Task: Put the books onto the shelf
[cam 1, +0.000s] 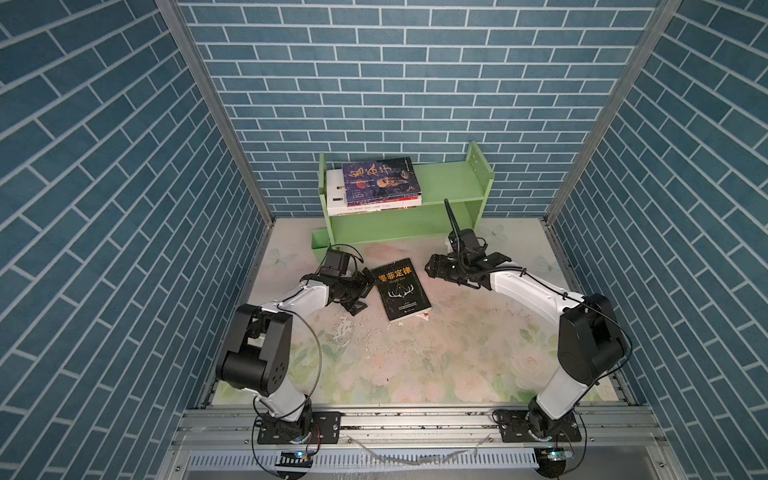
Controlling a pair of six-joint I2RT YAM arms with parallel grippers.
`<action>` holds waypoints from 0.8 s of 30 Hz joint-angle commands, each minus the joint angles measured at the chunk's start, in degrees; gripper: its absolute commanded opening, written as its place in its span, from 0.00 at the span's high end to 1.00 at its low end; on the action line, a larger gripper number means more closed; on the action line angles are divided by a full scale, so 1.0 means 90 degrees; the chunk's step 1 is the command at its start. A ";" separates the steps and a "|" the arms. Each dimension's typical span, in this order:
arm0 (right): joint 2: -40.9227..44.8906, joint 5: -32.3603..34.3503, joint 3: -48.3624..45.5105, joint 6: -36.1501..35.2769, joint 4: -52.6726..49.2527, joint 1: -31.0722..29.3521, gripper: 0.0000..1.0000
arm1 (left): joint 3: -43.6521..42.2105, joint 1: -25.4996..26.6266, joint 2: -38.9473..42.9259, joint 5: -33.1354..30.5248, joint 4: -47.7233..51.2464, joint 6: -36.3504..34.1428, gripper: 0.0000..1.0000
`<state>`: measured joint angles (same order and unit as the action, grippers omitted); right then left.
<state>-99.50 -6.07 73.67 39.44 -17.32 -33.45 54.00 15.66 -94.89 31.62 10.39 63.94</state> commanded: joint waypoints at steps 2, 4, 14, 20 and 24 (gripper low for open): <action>-0.0769 -0.0199 0.0041 0.0354 0.0699 -0.0004 0.25 | 0.0221 0.0330 -0.0631 0.0132 -0.0479 0.0171 0.05; -0.1099 -0.0293 0.0164 0.0454 0.0833 -0.0004 0.25 | 0.0303 0.0420 -0.0851 0.0096 -0.0452 0.0193 0.05; -0.1981 -0.0714 0.0593 0.0530 0.0924 -0.0043 0.27 | 0.0303 0.0535 -0.1399 -0.0254 -0.0255 0.0327 0.05; -0.2499 -0.1179 0.1248 0.0481 0.0677 -0.0223 0.28 | 0.0590 0.0682 -0.1632 -0.0157 -0.0310 0.0307 0.05; -0.2839 -0.1455 0.1774 0.0292 0.0283 -0.0344 0.29 | 0.0829 0.0823 -0.1693 0.0001 -0.0508 0.0295 0.06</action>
<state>-122.80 -14.79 86.83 42.09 -10.98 -35.35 61.54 21.56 -107.28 32.60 5.32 67.22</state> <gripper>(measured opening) 0.712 0.945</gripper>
